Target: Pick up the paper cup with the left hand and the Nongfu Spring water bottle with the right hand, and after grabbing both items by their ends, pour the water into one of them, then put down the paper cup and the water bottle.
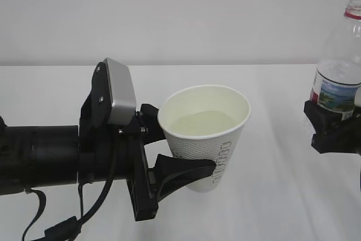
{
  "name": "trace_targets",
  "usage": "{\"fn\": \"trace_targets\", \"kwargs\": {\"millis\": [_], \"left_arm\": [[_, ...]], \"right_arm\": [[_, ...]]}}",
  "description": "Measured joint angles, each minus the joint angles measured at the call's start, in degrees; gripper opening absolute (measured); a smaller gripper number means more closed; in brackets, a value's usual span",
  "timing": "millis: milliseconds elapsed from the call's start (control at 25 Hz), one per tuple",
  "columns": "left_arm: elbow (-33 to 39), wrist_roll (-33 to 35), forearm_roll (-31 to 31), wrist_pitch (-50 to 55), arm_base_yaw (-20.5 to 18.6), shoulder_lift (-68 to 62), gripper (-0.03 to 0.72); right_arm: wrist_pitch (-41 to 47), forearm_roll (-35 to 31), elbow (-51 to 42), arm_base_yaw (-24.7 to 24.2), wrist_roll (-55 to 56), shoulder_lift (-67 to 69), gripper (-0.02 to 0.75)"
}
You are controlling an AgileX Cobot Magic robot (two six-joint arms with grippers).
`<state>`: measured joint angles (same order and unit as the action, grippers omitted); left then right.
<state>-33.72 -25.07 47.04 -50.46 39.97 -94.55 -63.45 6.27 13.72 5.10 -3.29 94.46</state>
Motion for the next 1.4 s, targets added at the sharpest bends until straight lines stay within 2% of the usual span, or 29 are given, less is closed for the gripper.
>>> {"fn": "trace_targets", "kwargs": {"millis": [280,1000,1040,1400], "left_arm": [[0.00,0.00,0.00,-0.13,0.00,0.00,0.498],[0.00,0.00,0.00,-0.26,0.00,0.00,0.496],[0.00,0.00,0.00,-0.26,0.00,0.00,0.496],[0.00,0.00,0.00,-0.30,-0.08,0.00,0.496]], "right_arm": [[-0.11,-0.84,2.75,0.00,0.86,1.28,0.502],[-0.11,-1.56,16.41,0.00,1.08,15.18,0.503],[-0.11,-3.76,17.12,0.10,1.20,16.04,0.502],[-0.11,-2.43,23.58,0.10,1.11,21.90,0.498]]}}
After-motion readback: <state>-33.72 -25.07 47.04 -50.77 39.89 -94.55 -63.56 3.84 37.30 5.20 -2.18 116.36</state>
